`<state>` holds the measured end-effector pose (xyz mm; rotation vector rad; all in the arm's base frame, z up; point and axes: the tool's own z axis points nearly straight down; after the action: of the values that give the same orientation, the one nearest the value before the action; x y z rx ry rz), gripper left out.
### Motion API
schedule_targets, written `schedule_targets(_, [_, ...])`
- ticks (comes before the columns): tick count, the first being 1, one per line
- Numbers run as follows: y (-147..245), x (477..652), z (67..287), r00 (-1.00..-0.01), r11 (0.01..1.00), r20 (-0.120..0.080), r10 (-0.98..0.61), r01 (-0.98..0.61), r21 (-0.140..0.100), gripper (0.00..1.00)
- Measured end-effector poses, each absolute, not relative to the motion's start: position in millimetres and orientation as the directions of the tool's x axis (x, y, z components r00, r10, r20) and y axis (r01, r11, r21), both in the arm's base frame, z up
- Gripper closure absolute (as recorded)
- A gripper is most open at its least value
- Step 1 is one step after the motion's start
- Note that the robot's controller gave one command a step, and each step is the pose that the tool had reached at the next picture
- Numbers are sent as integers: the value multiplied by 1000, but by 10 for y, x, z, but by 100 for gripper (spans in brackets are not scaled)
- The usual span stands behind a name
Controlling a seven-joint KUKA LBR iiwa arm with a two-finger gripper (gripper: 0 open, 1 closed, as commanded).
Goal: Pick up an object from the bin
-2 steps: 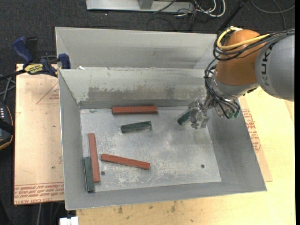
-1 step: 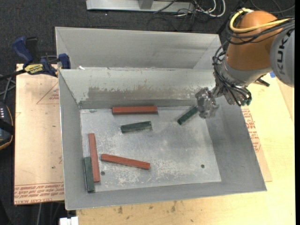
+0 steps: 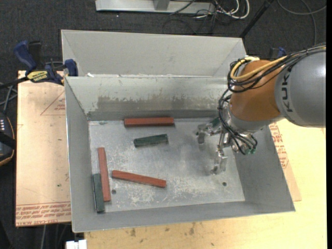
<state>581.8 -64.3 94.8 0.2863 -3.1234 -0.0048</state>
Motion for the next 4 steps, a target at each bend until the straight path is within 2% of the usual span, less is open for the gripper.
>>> schedule_targets(1, [-644,5839,988,-983,983,-1,-182,-182,2,0])
schedule_targets(2, [-290,6224,1068,-989,989,0,-145,-145,-1,0])
schedule_targets(3, [74,6389,1137,-974,974,-7,-226,-226,1,0])
schedule_targets(4, [555,6434,1306,-945,945,-3,-328,-328,-1,0])
